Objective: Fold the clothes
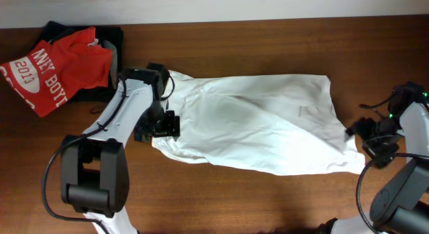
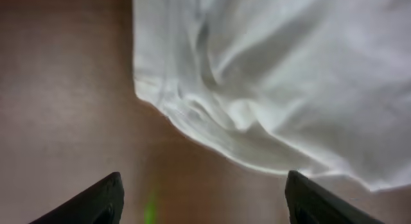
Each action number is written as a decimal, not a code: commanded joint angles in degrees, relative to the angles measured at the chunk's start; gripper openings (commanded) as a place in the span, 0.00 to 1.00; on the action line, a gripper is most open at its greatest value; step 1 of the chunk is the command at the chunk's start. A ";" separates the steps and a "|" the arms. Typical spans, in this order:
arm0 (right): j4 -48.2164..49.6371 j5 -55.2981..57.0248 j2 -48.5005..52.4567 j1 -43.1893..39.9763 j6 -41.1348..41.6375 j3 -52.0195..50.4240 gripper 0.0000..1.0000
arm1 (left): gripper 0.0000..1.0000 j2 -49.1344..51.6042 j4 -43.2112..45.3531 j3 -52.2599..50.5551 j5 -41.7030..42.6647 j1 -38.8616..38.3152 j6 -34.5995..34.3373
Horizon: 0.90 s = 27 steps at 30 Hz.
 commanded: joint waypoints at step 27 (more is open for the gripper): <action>-0.24 -2.82 -0.33 1.97 -2.86 0.79 0.99 | 0.01 0.02 -2.60 3.82 -1.90 -5.01 -12.04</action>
